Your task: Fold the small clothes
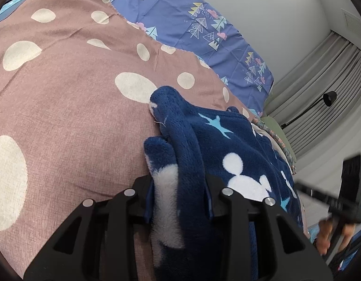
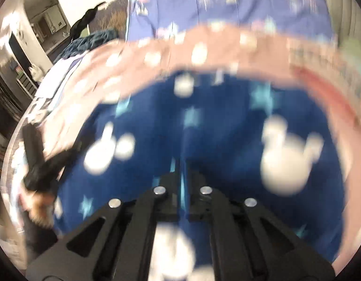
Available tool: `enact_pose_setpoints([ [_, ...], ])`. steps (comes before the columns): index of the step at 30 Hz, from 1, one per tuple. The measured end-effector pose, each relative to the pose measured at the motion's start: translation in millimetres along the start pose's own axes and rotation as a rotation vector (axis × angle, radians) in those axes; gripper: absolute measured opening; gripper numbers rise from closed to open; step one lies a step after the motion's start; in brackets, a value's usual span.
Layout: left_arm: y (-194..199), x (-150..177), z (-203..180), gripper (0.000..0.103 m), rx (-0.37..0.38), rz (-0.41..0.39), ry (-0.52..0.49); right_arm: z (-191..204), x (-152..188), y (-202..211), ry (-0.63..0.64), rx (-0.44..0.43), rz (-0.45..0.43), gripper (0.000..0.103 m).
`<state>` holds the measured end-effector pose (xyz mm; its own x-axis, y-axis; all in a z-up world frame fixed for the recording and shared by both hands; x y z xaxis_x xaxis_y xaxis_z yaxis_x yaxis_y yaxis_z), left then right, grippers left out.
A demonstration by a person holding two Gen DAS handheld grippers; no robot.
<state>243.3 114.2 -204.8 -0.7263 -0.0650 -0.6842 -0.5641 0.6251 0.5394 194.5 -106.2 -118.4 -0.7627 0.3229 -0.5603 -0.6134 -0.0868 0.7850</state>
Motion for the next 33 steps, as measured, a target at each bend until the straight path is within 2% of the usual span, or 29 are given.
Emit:
enact_pose_setpoints([
  [2, 0, 0, 0, 0.035, 0.003, 0.000, 0.002, 3, -15, -29, -0.001, 0.039, 0.042, 0.012],
  [3, 0, 0, -1, 0.035, 0.008, -0.001, 0.003, -11, -12, -70, -0.023, 0.101, 0.137, 0.012],
  [4, 0, 0, -2, 0.035, 0.015, -0.001, -0.001, -23, -1, -98, -0.054, 0.103, 0.218, 0.008],
  [5, 0, 0, -1, 0.035, 0.012, 0.001, -0.003, -32, -2, -108, -0.134, 0.031, 0.208, 0.007],
  [6, 0, 0, -2, 0.035, 0.012, 0.003, -0.002, -33, -4, -104, -0.161, 0.015, 0.214, 0.007],
  [9, 0, -1, -1, 0.035, 0.026, 0.005, 0.008, -25, -15, -84, -0.118, 0.015, 0.204, 0.008],
  [12, 1, -2, 0, 0.035, 0.024, 0.004, 0.005, -20, -53, -68, -0.156, -0.005, 0.096, 0.015],
  [13, 1, -2, 1, 0.035, 0.023, 0.004, 0.005, -19, -63, -71, -0.155, -0.005, 0.075, 0.021],
  [14, 0, -2, 1, 0.035, 0.024, 0.003, 0.005, -24, -69, -92, -0.136, 0.048, 0.089, 0.025],
  [15, 1, -2, 1, 0.035, 0.027, 0.003, 0.007, -32, -64, -115, -0.114, 0.102, 0.145, 0.025],
  [16, 1, -2, 1, 0.035, 0.026, 0.002, 0.006, -36, -57, -133, -0.092, 0.111, 0.179, 0.025],
  [17, 0, -2, 1, 0.035, 0.027, 0.003, 0.006, -31, -57, -132, -0.051, 0.117, 0.137, 0.025],
  [20, 1, -2, 2, 0.035, 0.035, 0.001, 0.014, -14, -50, -111, 0.091, 0.206, 0.097, 0.028],
  [21, 1, -2, 3, 0.035, 0.036, 0.001, 0.014, -10, -47, -99, 0.116, 0.213, 0.075, 0.030],
  [22, 1, -2, 3, 0.035, 0.036, 0.000, 0.013, -6, -42, -82, 0.121, 0.184, 0.048, 0.034],
  [23, 1, -2, 4, 0.035, 0.035, 0.001, 0.011, 11, -29, -54, 0.137, 0.076, 0.010, 0.037],
  [24, 1, -2, 4, 0.035, 0.036, 0.001, 0.012, 22, -17, -33, 0.173, 0.003, -0.015, 0.040],
  [25, 2, -2, 4, 0.035, 0.036, 0.002, 0.012, 35, 3, -10, 0.237, -0.055, -0.045, 0.048],
  [26, 1, -2, 4, 0.035, 0.036, 0.002, 0.012, 56, 35, 16, 0.350, -0.104, -0.092, 0.056],
  [28, 2, -2, 5, 0.035, 0.034, 0.003, 0.010, 85, 94, 44, 0.538, -0.163, -0.146, 0.060],
  [30, 2, -2, 5, 0.035, 0.035, 0.003, 0.010, 114, 154, 57, 0.737, -0.173, -0.192, 0.062],
  [33, 2, -2, 5, 0.035, 0.036, 0.002, 0.011, 143, 217, 56, 1.001, -0.084, -0.316, 0.062],
])
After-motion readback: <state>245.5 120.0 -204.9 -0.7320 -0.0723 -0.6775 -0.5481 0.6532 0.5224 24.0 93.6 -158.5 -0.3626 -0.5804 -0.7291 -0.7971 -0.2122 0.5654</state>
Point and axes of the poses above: each gripper's, at about its wrist camera, not at the fingertips, and y roughly against the way its jaws point, z to its left, x to its underside, the point moved 8 cm from there along -y, roughly the way its jaws point, and after that the axes turned 13 degrees about -y, right-handed, at the moved point
